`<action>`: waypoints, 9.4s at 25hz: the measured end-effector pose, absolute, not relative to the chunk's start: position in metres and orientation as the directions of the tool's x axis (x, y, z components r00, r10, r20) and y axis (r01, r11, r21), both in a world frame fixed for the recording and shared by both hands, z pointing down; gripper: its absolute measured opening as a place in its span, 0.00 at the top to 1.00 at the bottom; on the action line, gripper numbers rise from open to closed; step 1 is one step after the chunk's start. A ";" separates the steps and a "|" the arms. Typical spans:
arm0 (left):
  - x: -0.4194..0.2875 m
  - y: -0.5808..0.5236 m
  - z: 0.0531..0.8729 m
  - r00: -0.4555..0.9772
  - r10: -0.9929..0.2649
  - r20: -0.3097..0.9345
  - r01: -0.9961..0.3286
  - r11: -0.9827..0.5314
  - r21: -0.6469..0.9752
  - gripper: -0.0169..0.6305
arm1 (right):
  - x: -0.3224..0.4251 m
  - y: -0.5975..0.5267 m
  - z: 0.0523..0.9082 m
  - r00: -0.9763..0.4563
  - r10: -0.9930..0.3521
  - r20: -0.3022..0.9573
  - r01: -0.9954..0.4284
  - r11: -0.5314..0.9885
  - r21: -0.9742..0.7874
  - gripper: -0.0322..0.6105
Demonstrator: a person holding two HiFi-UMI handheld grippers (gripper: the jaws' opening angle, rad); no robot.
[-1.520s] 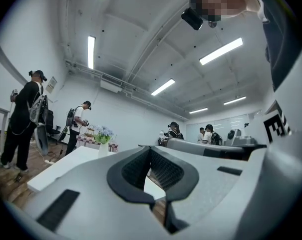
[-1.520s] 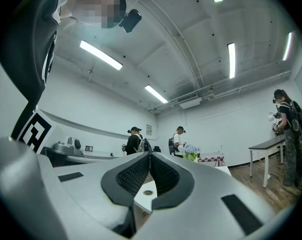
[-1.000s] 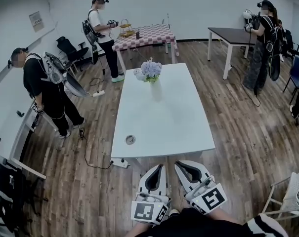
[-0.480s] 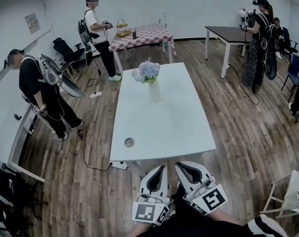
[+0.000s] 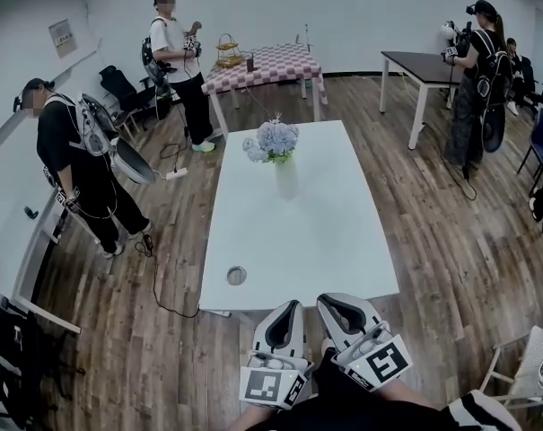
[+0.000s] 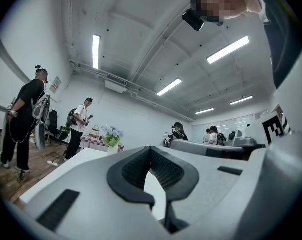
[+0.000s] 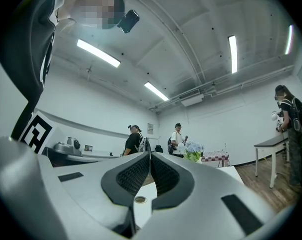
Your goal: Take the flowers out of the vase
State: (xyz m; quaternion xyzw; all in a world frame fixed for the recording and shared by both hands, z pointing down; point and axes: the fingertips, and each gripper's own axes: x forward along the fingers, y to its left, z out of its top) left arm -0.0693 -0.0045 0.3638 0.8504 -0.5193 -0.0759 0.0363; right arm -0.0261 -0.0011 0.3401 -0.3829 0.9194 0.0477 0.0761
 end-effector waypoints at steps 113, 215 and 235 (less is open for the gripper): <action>-0.164 -0.305 0.441 0.318 -0.937 0.141 -0.933 -0.283 0.224 0.97 | -0.072 -0.445 0.383 -0.700 -0.712 -0.058 -0.714 0.699 0.037 0.55; -0.145 -0.287 0.404 0.283 -0.958 0.054 -0.940 -0.266 0.213 0.97 | -0.070 -0.416 0.229 -0.659 -0.645 -0.388 -0.718 0.693 0.066 0.91; -0.146 -0.268 0.387 0.217 -0.976 0.022 -0.960 -0.209 0.186 0.97 | -0.054 -0.385 0.203 -0.656 -0.618 -0.434 -0.706 0.705 0.063 0.91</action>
